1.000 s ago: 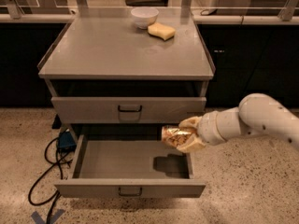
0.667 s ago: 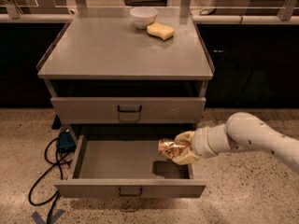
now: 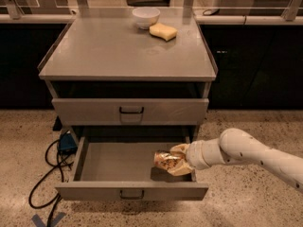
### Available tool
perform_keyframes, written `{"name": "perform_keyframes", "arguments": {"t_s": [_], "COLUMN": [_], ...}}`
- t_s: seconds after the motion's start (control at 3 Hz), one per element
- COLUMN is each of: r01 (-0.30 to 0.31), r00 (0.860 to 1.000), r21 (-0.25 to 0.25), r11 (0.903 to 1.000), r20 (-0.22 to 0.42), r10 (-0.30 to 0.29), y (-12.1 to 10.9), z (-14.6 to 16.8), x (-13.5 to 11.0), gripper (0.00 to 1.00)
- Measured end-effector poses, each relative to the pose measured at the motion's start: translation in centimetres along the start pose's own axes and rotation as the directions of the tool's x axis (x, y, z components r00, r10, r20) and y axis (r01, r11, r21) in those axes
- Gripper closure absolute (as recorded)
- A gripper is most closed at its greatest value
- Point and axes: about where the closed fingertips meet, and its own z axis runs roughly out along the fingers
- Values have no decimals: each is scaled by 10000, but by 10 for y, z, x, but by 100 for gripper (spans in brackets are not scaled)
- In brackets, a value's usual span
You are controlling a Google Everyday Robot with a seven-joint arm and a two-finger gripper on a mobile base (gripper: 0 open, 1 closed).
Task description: Place orange can into middle drawer
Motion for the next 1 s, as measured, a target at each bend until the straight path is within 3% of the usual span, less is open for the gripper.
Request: {"name": "perform_keyframes", "arguments": {"t_s": [0.67, 1.0], "r01": [662, 662], "r00": [9961, 9961], "r21": [-651, -651], "r11": [9957, 9957], "r20": [635, 635], "r10": [-620, -620], "y": [-16, -16], "z": [76, 76], "x": [-14, -14], "gripper": [100, 100]}}
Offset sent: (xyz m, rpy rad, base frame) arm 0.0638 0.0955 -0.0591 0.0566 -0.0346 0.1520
